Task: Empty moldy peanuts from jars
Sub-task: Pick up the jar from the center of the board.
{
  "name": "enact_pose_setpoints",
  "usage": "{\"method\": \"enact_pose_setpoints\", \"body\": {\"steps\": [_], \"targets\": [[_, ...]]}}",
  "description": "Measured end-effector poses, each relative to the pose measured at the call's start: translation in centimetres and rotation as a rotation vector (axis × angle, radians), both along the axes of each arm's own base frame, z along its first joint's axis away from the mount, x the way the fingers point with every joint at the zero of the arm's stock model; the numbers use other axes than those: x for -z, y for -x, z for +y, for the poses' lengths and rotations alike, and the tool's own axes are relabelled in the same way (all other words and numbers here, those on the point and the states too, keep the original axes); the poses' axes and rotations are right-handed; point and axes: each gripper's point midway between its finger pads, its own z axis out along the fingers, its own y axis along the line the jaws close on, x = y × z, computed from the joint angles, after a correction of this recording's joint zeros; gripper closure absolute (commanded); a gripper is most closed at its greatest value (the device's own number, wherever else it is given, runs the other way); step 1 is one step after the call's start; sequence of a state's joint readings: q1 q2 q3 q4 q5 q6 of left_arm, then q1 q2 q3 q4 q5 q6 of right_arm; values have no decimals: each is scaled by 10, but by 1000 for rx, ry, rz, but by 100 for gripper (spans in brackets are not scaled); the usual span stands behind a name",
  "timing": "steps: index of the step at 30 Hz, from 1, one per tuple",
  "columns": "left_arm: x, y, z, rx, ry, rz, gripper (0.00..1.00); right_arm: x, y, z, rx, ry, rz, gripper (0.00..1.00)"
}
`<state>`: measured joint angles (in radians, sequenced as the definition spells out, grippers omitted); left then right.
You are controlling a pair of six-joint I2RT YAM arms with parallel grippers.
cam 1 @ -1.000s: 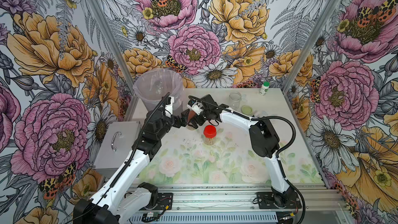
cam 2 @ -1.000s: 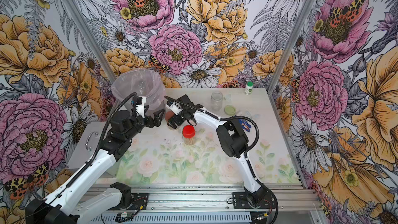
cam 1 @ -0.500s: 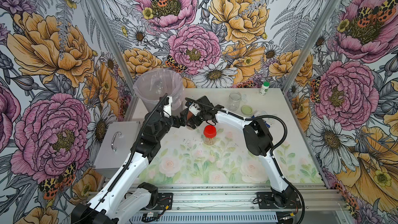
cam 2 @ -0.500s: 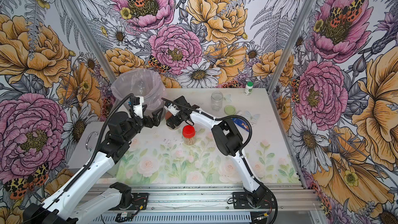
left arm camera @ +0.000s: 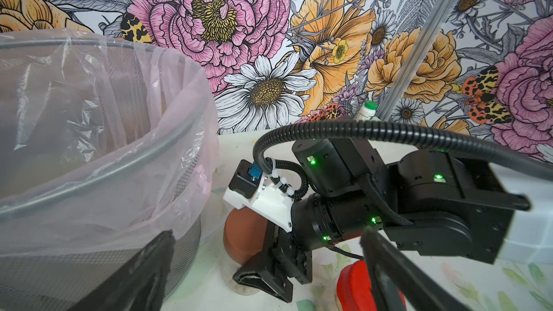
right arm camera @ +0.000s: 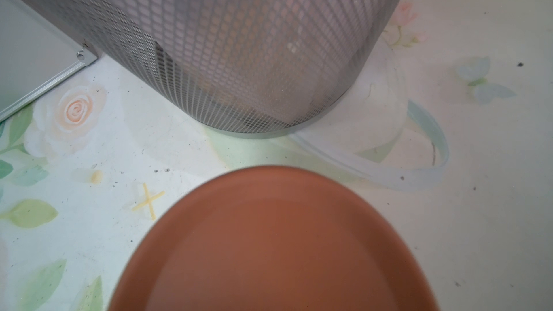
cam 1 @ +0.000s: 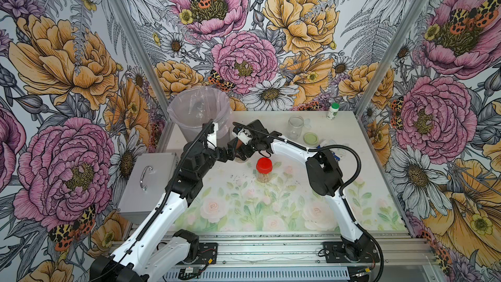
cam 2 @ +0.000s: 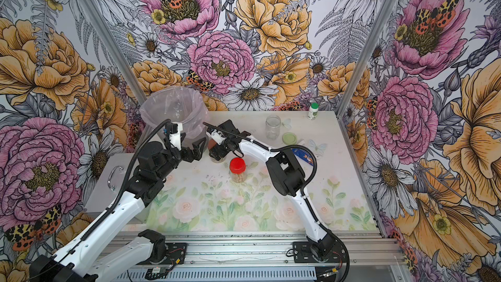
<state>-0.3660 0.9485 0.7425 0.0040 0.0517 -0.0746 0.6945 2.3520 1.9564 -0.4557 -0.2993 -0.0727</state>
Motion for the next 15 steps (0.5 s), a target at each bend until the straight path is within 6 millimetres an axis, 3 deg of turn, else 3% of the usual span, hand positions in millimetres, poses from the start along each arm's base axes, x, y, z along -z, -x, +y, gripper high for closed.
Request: {"method": "enact_pose_setpoints", "body": {"steps": [7, 15], "targets": [[6, 4, -12, 43, -37, 7, 1, -1, 0, -3, 8, -2, 3, 55], [3, 2, -13, 36, -4, 19, 1, -10, 9, -35, 51, 14, 36, 55]]}}
